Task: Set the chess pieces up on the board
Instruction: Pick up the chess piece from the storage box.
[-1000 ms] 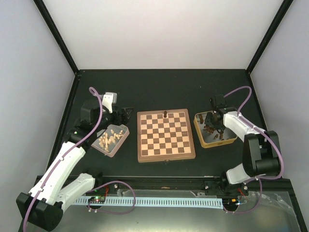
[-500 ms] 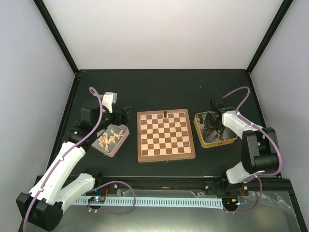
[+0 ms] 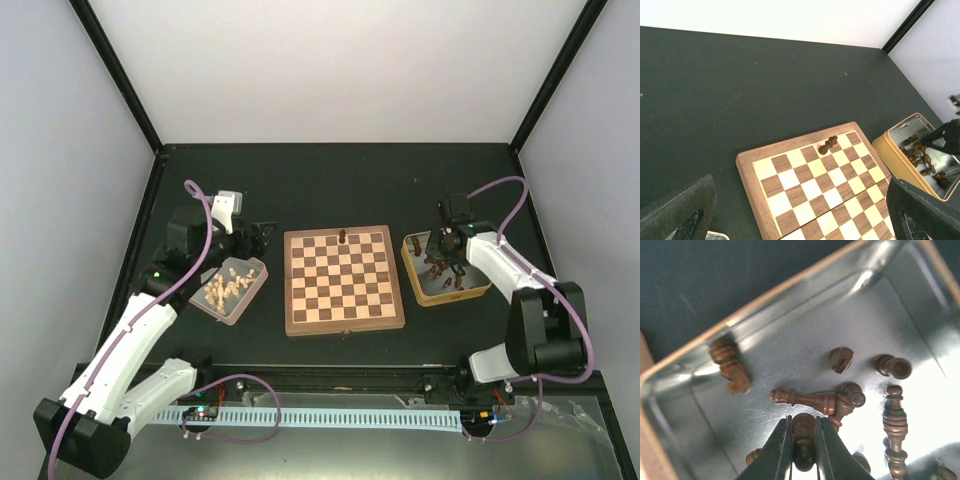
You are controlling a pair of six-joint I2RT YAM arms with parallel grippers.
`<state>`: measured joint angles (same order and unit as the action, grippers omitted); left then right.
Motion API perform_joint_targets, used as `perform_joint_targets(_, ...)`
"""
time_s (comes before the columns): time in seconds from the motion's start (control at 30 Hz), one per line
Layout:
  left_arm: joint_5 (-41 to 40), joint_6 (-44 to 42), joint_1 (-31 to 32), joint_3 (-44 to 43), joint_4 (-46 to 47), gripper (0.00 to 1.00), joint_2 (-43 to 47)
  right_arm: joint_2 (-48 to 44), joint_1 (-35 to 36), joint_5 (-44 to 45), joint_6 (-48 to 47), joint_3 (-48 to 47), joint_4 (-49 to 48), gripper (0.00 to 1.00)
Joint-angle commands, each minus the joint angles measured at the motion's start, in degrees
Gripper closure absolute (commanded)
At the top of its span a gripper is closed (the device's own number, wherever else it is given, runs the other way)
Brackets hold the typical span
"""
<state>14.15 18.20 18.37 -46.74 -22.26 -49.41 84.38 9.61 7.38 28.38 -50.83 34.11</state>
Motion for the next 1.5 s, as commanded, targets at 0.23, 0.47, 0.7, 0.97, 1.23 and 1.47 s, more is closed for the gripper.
perform_joint_targets(0.23, -0.41, 0.43, -0.3, -0.97, 1.08, 0.05, 0.62, -6.8, -0.07, -4.03, -1.24, -6.56, 4.47, 0.99)
perform_joint_targets(0.47, 7.52, 2.29, 0.01, 0.74, 4.61, 0.05, -0.32, -8.46, 1.66, -7.59, -0.61, -8.14, 5.75, 0.99)
perform_joint_targets(0.7, 17.82, 14.19, 6.19, 5.4, 16.29, 0.09, -5.96, -11.78, 6.82, -9.56, 4.97, -6.03, 5.46, 0.99)
perform_joint_targets(0.97, 16.5, 23.33, 17.48, 8.95, 29.57, 0.14, -15.68, -12.01, 16.17, -10.25, 11.03, -5.26, 5.87, 0.99)
perform_joint_targets(1.23, 15.96, 30.15, 22.91, 11.91, 37.79, 0.15, -23.51, -8.84, 24.62, -12.82, 16.35, -4.59, 2.54, 0.99)
perform_joint_targets(1.47, 17.01, 31.95, 25.97, 12.73, 42.17, 0.22, -30.77, -6.07, 28.59, -13.7, 19.25, -4.46, 0.36, 0.99)
